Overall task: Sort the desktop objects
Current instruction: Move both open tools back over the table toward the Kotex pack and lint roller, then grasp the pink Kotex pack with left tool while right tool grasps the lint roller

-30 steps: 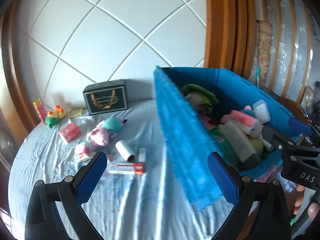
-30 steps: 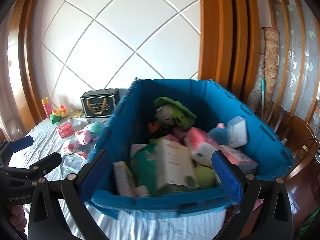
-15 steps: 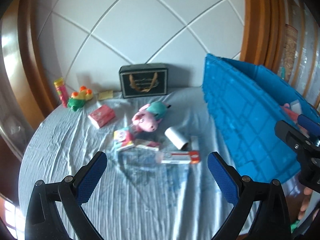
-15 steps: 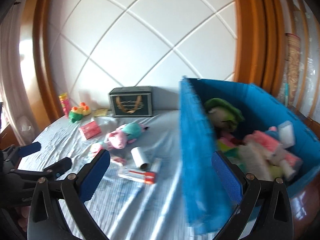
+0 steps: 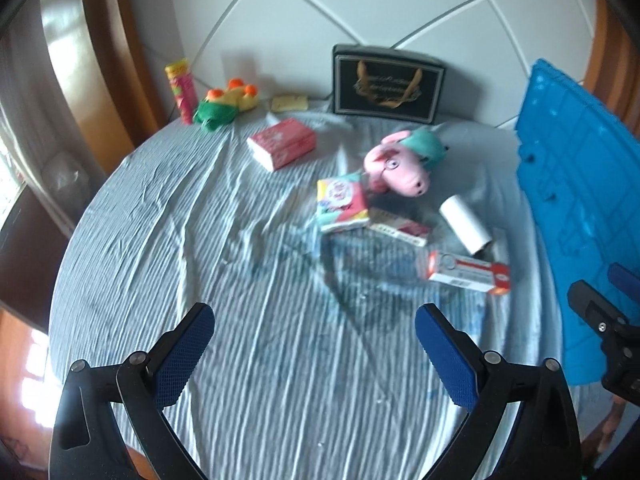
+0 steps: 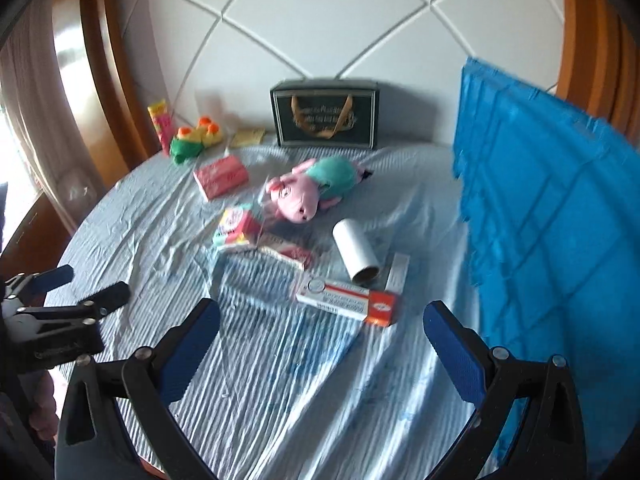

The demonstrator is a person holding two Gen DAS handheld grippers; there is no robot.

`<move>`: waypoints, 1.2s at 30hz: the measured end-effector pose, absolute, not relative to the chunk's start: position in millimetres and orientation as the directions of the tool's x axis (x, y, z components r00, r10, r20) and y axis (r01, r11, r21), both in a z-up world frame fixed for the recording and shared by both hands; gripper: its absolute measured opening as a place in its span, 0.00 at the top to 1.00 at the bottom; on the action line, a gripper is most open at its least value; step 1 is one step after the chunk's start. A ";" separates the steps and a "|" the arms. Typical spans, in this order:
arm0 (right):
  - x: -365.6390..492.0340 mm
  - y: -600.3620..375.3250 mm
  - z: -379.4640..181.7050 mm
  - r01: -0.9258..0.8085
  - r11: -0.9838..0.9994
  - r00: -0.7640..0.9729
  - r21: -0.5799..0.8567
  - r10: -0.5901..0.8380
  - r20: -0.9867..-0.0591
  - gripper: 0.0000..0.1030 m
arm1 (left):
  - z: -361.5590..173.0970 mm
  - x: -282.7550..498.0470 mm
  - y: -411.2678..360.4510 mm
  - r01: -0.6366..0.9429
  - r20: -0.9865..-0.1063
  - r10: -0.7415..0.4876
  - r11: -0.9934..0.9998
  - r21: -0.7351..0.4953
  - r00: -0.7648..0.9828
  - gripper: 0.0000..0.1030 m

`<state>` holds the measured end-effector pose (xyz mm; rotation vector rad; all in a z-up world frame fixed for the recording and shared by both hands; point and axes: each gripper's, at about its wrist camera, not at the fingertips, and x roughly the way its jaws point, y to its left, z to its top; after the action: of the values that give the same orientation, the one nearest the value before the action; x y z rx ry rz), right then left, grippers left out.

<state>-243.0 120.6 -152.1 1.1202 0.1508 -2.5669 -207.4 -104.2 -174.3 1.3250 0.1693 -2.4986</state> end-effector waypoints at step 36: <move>-438.1 92.8 -285.6 0.323 -0.946 -0.425 0.022 -0.166 -0.890 0.00 | -301.6 -432.7 -143.6 0.298 -0.935 -0.091 -0.955 -0.016 -0.343 0.01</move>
<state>-438.1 92.8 -285.6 1.4870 0.2196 -2.4210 -432.7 -143.6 -301.6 1.6387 0.2691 -2.3801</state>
